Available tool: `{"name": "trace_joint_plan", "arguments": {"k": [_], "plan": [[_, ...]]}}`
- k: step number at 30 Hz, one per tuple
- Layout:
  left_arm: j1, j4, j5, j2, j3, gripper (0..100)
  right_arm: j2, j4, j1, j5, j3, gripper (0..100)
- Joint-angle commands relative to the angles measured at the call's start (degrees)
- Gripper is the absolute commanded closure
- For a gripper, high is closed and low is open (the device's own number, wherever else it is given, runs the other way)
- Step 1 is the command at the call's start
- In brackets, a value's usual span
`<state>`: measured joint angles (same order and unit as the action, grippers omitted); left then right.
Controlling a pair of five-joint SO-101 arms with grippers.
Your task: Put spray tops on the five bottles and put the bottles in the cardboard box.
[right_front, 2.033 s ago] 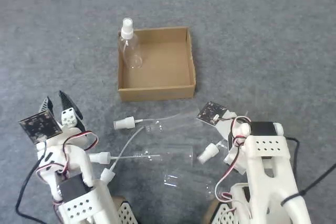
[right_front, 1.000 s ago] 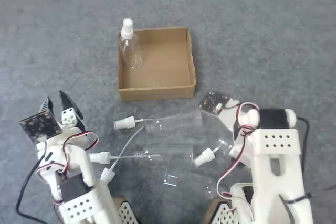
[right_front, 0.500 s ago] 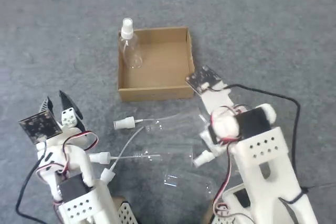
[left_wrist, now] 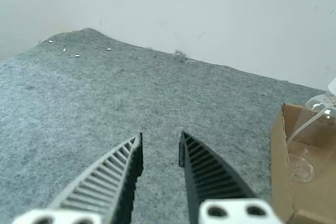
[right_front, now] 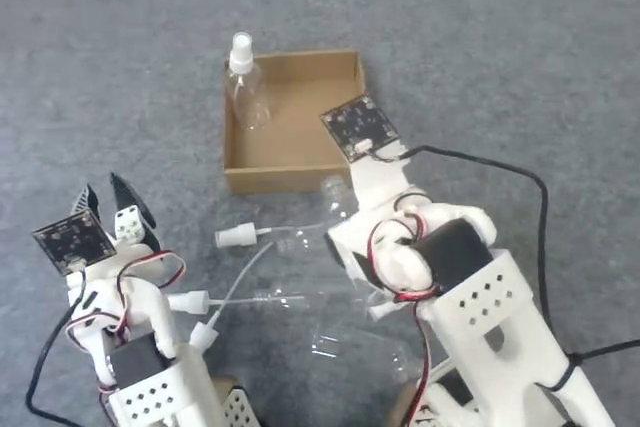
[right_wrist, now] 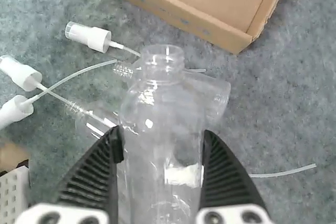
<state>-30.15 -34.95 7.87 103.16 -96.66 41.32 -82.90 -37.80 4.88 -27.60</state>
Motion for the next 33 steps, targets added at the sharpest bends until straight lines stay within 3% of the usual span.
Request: {"name": "trace_joint_plan", "arguments": {"k": [1,19,23,29,33], "plan": [[0.2,1.8,0.1,0.5,0.7,89,1.6,0.7,-0.7,0.9,3.0,99.2],[1.7,1.9,0.1,0.5,0.2,89,26.9,12.8,-0.1,0.5,-17.9,99.3],[1.7,1.9,0.4,0.5,0.3,89,28.2,16.0,4.0,0.5,-21.3,99.3],[1.7,1.8,8.7,0.6,1.7,89,28.4,25.5,8.0,0.7,-29.8,99.3],[1.5,1.9,9.6,0.6,2.3,89,28.4,30.2,8.1,0.9,-33.2,99.3]]}}
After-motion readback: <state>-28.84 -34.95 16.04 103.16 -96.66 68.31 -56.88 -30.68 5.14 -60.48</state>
